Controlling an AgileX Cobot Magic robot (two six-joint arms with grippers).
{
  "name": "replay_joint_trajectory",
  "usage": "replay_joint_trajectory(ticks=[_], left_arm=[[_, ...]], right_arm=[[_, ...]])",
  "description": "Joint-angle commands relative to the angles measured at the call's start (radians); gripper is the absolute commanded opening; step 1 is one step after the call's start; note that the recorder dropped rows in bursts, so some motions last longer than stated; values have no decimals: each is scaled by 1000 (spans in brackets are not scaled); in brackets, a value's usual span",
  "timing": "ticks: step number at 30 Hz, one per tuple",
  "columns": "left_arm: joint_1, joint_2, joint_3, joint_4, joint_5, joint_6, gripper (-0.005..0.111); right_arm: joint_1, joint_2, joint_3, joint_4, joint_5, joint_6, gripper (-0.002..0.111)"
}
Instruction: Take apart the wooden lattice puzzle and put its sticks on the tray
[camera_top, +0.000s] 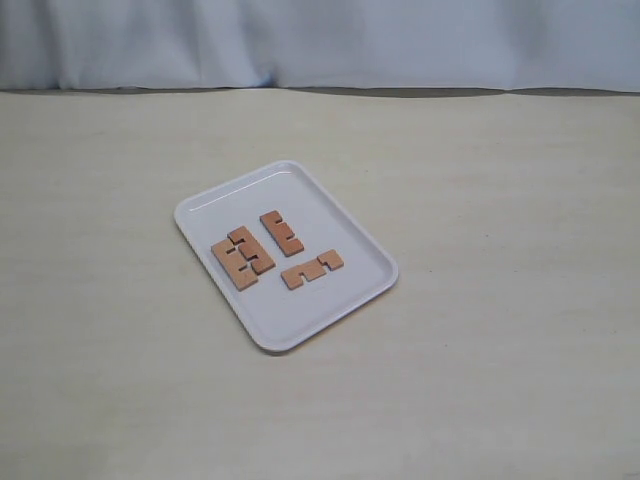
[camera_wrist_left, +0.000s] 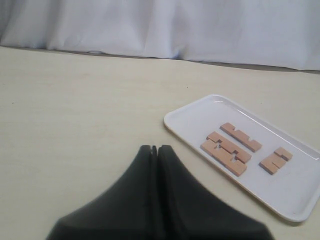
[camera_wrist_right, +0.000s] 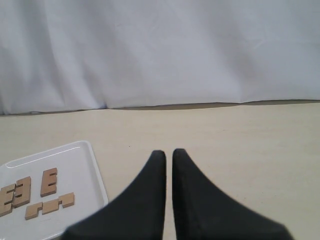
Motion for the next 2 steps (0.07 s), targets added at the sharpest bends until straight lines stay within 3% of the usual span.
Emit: replay_joint_trajectory(ticks=[1, 2], left_arm=[[-9, -1, 4, -2, -12, 0, 0], [-9, -1, 4, -2, -12, 0, 0]], right_arm=[[3, -5, 3, 1, 1, 3, 4], [3, -5, 3, 1, 1, 3, 4]])
